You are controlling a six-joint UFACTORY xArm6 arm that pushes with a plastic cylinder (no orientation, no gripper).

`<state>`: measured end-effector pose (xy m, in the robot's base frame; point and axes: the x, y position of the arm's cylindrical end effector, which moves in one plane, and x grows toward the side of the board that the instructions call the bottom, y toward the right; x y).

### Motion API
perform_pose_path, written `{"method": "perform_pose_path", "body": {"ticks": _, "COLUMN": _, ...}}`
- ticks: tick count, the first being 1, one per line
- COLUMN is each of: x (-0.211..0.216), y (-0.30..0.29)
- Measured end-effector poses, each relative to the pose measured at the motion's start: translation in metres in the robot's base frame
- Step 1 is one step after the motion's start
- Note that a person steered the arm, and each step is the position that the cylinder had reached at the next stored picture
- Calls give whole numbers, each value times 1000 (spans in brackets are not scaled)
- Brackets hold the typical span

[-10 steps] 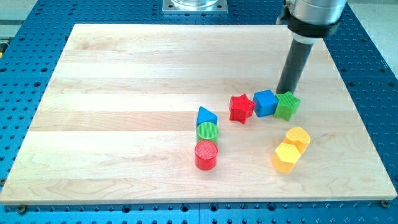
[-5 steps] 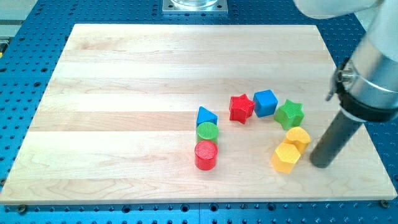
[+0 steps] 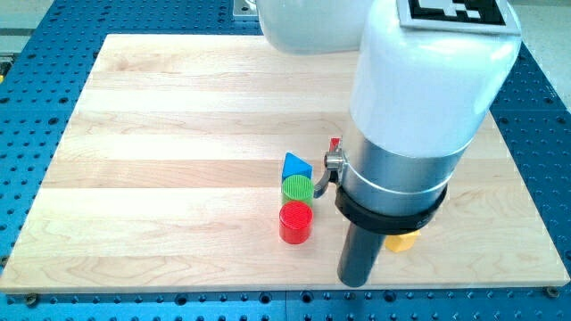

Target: Move the red circle diagonally bottom right to the green circle

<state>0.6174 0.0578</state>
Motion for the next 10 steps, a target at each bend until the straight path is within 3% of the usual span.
{"method": "perform_pose_path", "body": {"ticks": 1, "x": -9, "y": -61}}
{"method": "perform_pose_path", "body": {"ticks": 2, "x": -12, "y": -87}}
{"method": "perform_pose_path", "body": {"ticks": 3, "x": -32, "y": -57}}
{"method": "perform_pose_path", "body": {"ticks": 6, "x": -53, "y": -74}}
{"method": "perform_pose_path", "body": {"ticks": 8, "x": -52, "y": -14}}
{"method": "perform_pose_path", "body": {"ticks": 9, "x": -24, "y": -113}}
{"method": "perform_pose_path", "body": {"ticks": 10, "x": -64, "y": -144}}
